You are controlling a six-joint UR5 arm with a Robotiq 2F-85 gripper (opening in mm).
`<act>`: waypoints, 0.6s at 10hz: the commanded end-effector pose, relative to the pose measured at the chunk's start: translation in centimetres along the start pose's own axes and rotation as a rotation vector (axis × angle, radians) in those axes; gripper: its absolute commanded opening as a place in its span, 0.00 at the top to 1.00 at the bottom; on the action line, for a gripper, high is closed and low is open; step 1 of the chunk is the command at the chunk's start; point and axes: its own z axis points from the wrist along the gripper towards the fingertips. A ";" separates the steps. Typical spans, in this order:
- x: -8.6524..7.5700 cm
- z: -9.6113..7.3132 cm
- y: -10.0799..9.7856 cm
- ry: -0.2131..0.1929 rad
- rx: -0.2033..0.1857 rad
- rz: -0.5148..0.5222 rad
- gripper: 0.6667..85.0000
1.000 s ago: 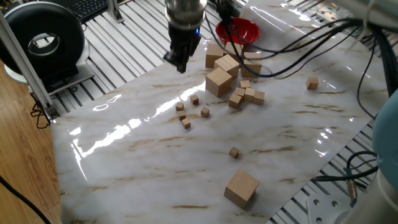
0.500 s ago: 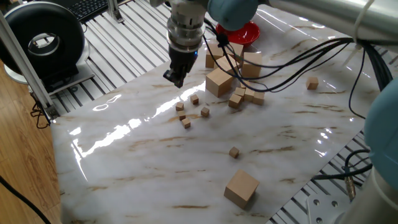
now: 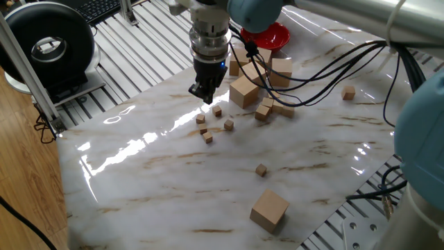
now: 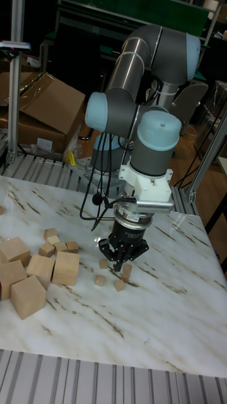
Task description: Stack the blocks in a vertical line of five
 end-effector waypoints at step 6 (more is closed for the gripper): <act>-0.3 1.2 -1.2 0.022 0.029 -0.143 0.24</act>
